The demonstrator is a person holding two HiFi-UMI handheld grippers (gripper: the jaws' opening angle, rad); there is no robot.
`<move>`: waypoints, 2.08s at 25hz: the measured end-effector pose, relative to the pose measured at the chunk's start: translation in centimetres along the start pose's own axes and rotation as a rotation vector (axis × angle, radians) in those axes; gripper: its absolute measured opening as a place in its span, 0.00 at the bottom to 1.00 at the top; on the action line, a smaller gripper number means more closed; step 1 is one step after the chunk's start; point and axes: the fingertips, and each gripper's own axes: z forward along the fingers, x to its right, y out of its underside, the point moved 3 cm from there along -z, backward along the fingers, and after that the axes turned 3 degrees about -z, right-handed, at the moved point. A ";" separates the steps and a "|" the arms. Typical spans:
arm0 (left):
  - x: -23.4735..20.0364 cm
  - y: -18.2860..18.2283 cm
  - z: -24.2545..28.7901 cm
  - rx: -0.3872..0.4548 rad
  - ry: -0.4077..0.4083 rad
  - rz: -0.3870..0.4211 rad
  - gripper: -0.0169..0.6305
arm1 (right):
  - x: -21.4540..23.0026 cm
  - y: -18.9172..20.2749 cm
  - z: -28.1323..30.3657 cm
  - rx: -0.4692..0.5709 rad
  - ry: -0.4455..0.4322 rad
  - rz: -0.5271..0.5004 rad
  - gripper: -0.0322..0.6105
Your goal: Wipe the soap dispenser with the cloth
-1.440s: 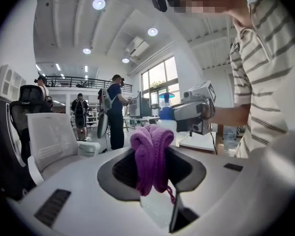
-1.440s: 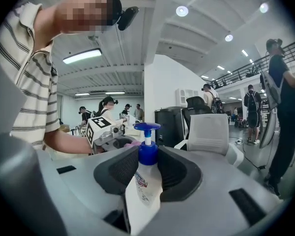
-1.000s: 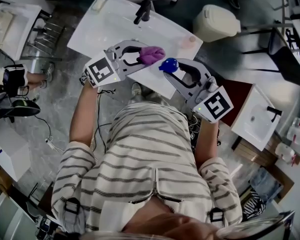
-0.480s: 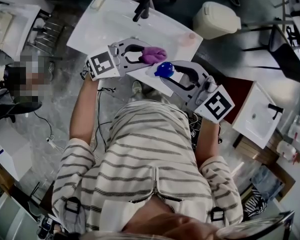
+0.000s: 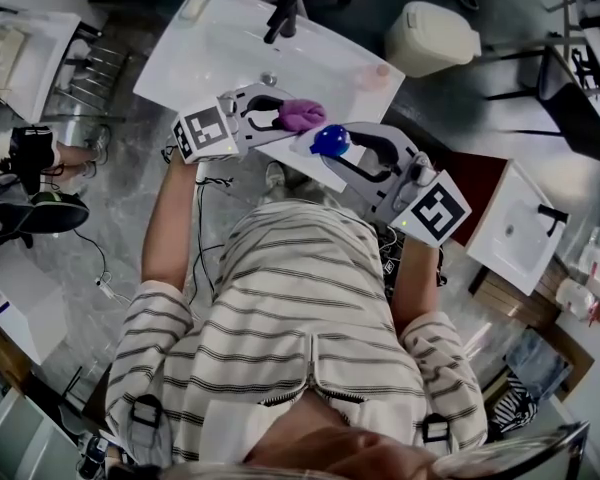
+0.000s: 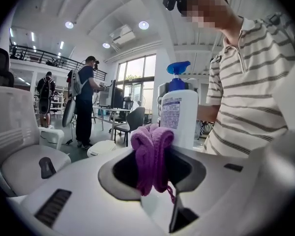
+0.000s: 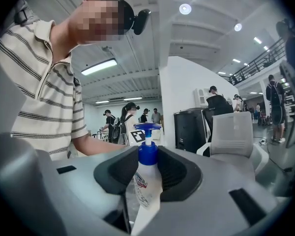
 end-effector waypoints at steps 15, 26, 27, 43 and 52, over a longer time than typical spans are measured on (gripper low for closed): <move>1.1 -1.5 -2.6 0.110 -0.157 -0.023 0.23 | 1.3 0.6 -0.5 -0.027 0.093 0.004 0.26; 0.7 -3.5 -3.6 0.271 -0.402 -0.053 0.23 | 3.3 1.3 -0.1 -0.053 0.246 0.020 0.26; 0.6 -3.4 -3.6 0.274 -0.419 -0.057 0.23 | 3.4 1.5 0.0 -0.058 0.256 0.020 0.26; -0.8 -3.6 -3.4 0.267 -0.702 -0.106 0.23 | 6.8 2.6 0.6 -0.071 0.514 0.056 0.26; -1.8 -2.6 -3.2 0.269 -0.780 -0.162 0.23 | 9.2 4.6 1.0 -0.082 0.651 0.059 0.26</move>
